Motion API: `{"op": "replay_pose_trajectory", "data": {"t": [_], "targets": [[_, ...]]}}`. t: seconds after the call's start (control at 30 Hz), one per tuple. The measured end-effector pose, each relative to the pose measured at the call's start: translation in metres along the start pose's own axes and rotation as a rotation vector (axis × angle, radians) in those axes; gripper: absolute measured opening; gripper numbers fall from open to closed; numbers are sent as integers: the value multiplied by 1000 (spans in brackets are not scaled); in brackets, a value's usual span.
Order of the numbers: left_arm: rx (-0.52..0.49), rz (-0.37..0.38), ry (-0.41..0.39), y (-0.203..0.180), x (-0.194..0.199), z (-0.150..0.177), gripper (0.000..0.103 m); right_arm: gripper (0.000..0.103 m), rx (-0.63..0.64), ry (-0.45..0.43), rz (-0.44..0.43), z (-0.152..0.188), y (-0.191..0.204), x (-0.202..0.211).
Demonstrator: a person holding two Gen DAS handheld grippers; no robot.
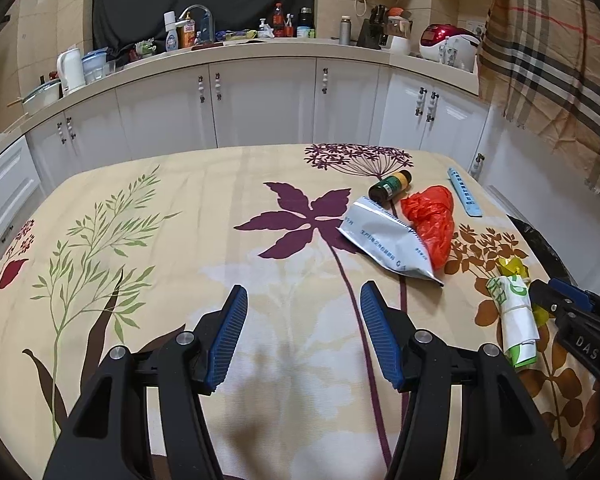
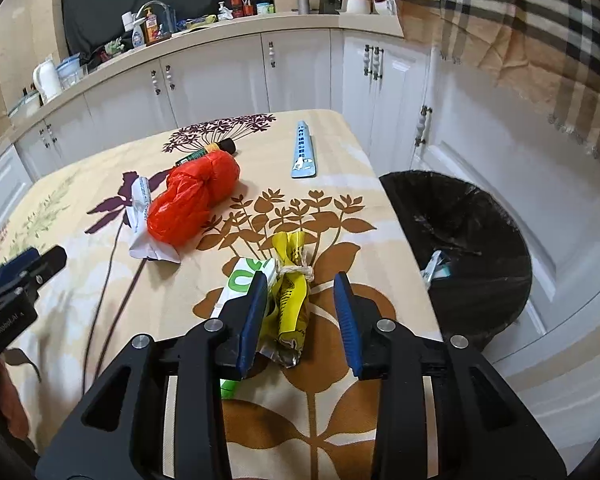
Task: Collect trash
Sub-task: 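Grasp the yellow tied wrapper with the right tool, then grasp the white green-printed packet with the left tool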
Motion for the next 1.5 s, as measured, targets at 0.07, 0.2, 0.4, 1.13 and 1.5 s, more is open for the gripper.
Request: {"op": "replay_pose_trajectory", "data": {"t": [0.07, 0.2, 0.4, 1.13, 1.5], "targets": [[4, -1, 3, 2, -1, 0, 58, 33, 4, 1, -4, -1, 2, 0], [9, 3, 6, 3, -2, 1, 58, 33, 14, 9, 12, -1, 3, -2], [8, -1, 4, 4, -2, 1, 58, 33, -15, 42, -14, 6, 1, -11], [-66, 61, 44, -48, 1, 19, 58, 16, 61, 16, 7, 7, -1, -8], [-111, 139, 68, -114, 5, 33, 66, 16, -1, -43, 52, 17, -46, 18]]}}
Point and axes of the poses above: each gripper's, at about its wrist camera, not at the fingertips, and x roughly against the way its jaws point, y to its left, z to its underside, the point moved 6 cm from there along -x, roughly the way its jaws point, and after that the axes turned 12 degrees about x, right-handed, at the moved point
